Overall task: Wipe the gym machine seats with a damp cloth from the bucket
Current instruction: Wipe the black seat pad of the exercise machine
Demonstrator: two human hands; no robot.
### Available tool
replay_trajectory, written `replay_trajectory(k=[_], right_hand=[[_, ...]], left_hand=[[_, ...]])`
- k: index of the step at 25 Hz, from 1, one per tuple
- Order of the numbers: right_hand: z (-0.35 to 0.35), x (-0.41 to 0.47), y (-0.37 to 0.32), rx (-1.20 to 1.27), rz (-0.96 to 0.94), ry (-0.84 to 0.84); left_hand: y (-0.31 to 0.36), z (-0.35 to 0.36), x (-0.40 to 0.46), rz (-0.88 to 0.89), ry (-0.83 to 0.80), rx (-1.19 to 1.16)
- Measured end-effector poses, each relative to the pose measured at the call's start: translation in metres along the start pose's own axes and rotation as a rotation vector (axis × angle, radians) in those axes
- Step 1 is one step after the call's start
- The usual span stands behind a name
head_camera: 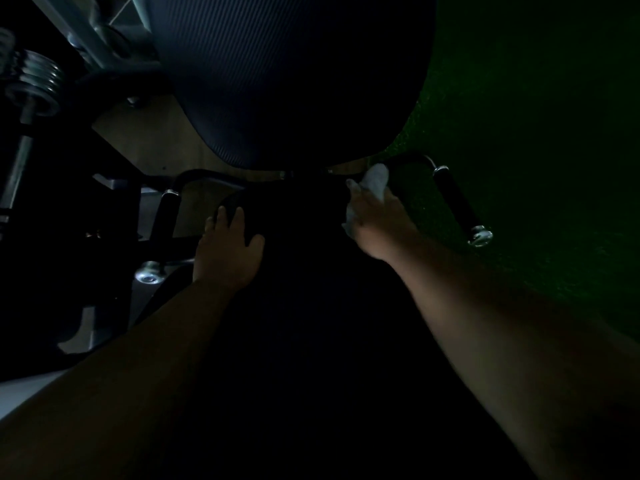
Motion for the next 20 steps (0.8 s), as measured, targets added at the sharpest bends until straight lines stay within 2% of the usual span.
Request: replay_trajectory(k=[2,3,5,8,12,15,18,20], right_hand=[[0.013,0.013,-0.062,0.038,-0.030,0.098],[0.024,0.012,-0.086,0.017,-0.114,0.127],[0.049,-0.014,-0.126,0.038,-0.258,-0.009],[0.052,-0.050,-0.103,-0.023,-0.372,-0.110],[0.005,-0.070,-0.009,0.041,-0.146,-0.049],[-0.015,-0.080,0.045,-0.086,-0.004,-0.012],[-0.013,-0.074,0.042,0.051,0.044,0.009],[-0.007,-0.073,0.012,0.155,0.020,0.147]], left_hand=[[-0.003,-0.005,-0.001,-0.015,0.029,-0.132],[-0.004,-0.006,-0.001,-0.022,0.046,-0.195],[-0.006,-0.006,-0.002,-0.046,0.058,-0.310],[-0.007,-0.006,-0.002,-0.064,0.053,-0.338],[0.006,-0.003,-0.013,0.068,-0.018,0.080],[0.018,0.010,-0.046,0.112,-0.093,0.210],[0.014,0.014,-0.094,0.087,-0.062,0.228],[0.012,0.010,-0.119,0.030,0.009,0.268]])
Point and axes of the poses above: each hand's wrist, its own x-axis towards the middle knuckle, its own z-axis out of the palm, y = z × x, the point moved 4 cm from there along x, towards the middle knuckle, and after that the axes turned 4 degrees about -y, right-handed, at the moved point
